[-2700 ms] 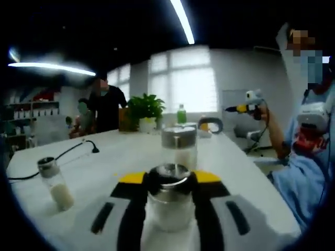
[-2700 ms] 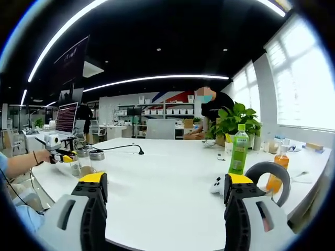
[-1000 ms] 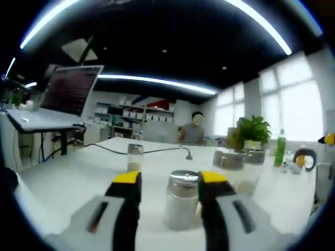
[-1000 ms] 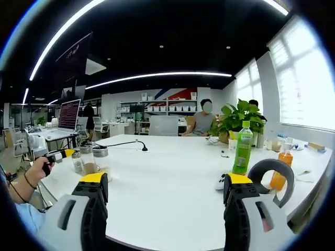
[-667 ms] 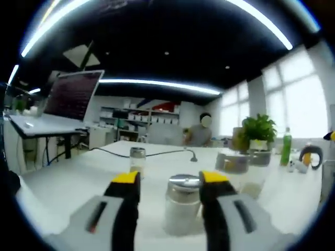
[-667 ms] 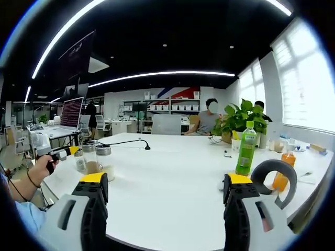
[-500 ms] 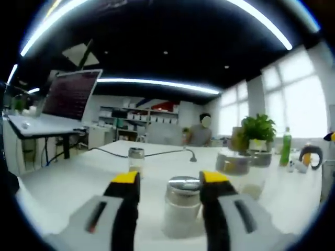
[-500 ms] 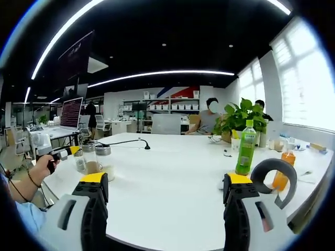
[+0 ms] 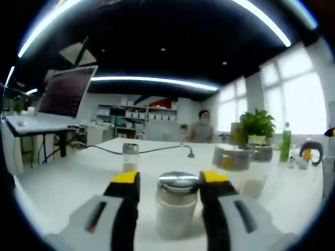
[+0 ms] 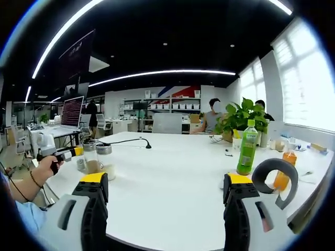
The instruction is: Rotate the seasoning bottle until the label or dispensing opening points toward the visible target arrow and the bottle remains upright within the marked orientation range
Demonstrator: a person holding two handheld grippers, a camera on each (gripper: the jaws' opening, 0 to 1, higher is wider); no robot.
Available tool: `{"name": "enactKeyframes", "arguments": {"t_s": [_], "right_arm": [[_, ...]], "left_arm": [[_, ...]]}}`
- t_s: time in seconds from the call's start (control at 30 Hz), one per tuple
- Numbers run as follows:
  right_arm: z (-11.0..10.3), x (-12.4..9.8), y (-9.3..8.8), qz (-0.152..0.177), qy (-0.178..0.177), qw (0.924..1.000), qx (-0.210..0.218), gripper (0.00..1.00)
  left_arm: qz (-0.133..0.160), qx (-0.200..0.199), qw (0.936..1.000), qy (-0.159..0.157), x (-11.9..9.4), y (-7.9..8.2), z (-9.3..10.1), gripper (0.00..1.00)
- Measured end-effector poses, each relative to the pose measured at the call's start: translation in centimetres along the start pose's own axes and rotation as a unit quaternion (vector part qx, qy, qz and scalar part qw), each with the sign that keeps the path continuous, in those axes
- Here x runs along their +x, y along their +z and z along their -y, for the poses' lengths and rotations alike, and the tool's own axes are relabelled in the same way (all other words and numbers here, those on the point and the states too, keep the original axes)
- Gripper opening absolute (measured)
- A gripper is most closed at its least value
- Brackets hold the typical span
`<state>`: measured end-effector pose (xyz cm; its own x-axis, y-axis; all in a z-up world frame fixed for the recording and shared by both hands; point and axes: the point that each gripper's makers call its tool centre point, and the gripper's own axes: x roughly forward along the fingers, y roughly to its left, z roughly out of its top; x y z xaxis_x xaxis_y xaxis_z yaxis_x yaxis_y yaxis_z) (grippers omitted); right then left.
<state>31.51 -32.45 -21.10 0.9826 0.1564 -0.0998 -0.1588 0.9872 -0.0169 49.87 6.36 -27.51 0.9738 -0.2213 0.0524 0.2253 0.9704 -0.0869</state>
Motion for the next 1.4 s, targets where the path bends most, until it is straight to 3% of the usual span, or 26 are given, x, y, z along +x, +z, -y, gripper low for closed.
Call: {"name": "enactKeyframes", "arguments": {"t_s": [0.17, 0.3, 0.87, 0.93, 1.2, 1.4], "right_arm": [[0.1, 0.0, 0.0, -0.001, -0.002, 1.0, 0.002, 0.94], [-0.4, -0.2, 0.3, 0.002, 0.002, 1.0, -0.003, 0.94], [-1.2, 0.0, 0.4, 0.004, 0.017, 0.9998, -0.002, 0.95], [-1.2, 0.1, 0.3, 0.004, 0.022, 0.9998, 0.003, 0.95], [-2.2, -0.3, 1.0, 0.015, 0.038, 0.9991, 0.003, 0.94], [-2.1, -0.2, 0.9, 0.015, 0.036, 0.9992, 0.002, 0.94]], "left_arm": [[-0.001, -0.005, 1.0, -0.007, 0.1, -0.1, 0.1, 0.45], [0.003, -0.018, 0.9995, -0.025, 0.0, 0.0, 0.7, 0.35], [0.014, -0.013, 0.998, -0.061, 0.0, 0.0, 0.5, 0.34], [0.014, -0.014, 0.9959, -0.088, 0.2, 0.0, 0.7, 0.34], [0.018, -0.016, 0.989, -0.146, 0.7, 0.0, 0.7, 0.34], [-0.004, -0.024, 0.9745, -0.223, 0.9, -0.2, 1.2, 0.34]]}}
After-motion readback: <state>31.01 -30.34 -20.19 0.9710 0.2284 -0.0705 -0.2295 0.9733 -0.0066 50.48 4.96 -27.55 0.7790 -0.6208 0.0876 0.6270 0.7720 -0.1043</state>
